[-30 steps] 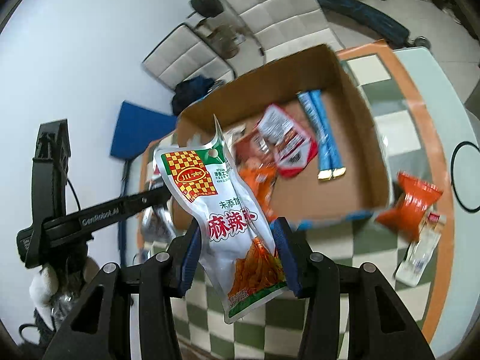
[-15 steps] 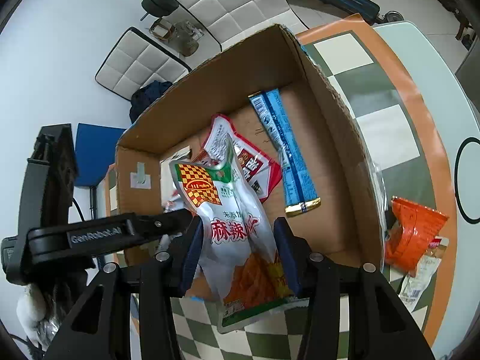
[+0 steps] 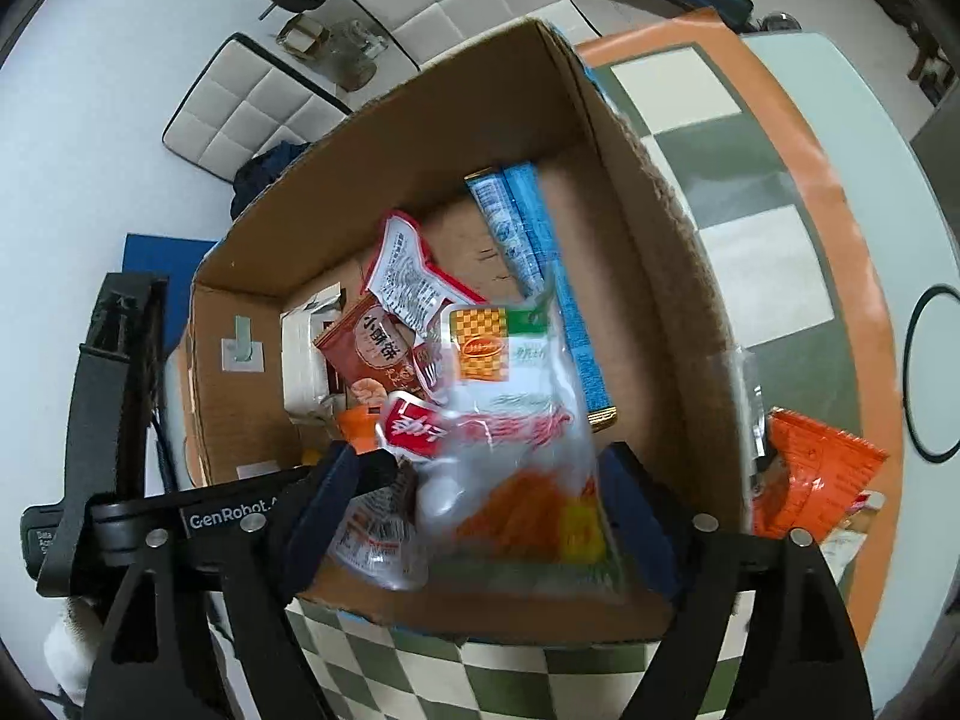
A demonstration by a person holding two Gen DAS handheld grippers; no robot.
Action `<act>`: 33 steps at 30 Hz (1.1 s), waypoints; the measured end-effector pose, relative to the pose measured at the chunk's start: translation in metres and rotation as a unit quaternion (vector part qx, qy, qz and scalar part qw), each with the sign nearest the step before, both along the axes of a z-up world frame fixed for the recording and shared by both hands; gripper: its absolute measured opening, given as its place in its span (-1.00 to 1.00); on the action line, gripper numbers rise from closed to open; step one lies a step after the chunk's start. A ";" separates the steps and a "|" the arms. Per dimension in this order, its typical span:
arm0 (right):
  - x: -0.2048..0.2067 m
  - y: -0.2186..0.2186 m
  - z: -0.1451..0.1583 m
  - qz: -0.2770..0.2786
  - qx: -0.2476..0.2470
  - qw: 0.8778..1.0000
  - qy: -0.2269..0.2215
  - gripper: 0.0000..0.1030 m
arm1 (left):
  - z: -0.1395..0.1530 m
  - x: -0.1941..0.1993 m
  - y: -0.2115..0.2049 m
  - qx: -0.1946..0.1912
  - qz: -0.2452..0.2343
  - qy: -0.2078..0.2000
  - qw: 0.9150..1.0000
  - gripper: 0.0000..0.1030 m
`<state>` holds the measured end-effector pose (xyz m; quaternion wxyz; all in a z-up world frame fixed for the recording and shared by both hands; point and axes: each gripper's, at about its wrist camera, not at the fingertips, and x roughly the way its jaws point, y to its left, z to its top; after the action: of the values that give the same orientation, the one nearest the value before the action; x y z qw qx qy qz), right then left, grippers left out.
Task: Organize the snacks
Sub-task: 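Carry both pouches into the box and open both tools to release, then withdraw both tools from the box toward the orange packet and beige pouch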
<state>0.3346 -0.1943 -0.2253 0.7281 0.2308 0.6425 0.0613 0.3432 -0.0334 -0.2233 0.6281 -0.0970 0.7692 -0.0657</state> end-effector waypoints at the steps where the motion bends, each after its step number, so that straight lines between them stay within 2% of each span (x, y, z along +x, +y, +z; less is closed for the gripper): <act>1: 0.000 0.000 0.003 0.003 -0.005 1.000 -0.004 0.69 | 0.004 -0.001 -0.001 0.002 -0.002 -0.006 1.000 -0.18; 5: -0.003 -0.004 0.010 0.005 -0.013 1.000 -0.006 0.71 | 0.025 -0.009 -0.001 0.014 -0.010 -0.034 0.999 -0.17; 12: -0.019 -0.009 0.030 0.029 -0.058 0.998 -0.017 0.76 | 0.062 -0.032 0.015 0.045 -0.012 -0.093 0.995 -0.17; 13: -0.020 -0.008 0.034 0.032 -0.066 0.997 -0.020 0.76 | 0.063 -0.026 0.015 0.048 -0.011 -0.099 0.994 -0.17; 16: -0.028 -0.006 0.045 0.042 -0.084 0.995 -0.030 0.77 | 0.082 -0.032 0.019 0.062 -0.012 -0.128 0.990 -0.17; 23: -0.046 0.005 0.074 0.058 -0.112 0.991 -0.055 0.78 | 0.104 -0.053 0.021 0.095 -0.016 -0.189 0.977 -0.17; 33: -0.073 0.018 0.116 0.069 -0.138 0.984 -0.089 0.78 | 0.142 -0.087 0.032 0.104 -0.005 -0.243 0.964 -0.17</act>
<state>0.2620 -0.1767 -0.1097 0.8015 0.0765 0.5916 0.0428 0.2564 -0.0011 -0.0818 0.8023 -0.0083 0.5967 -0.0106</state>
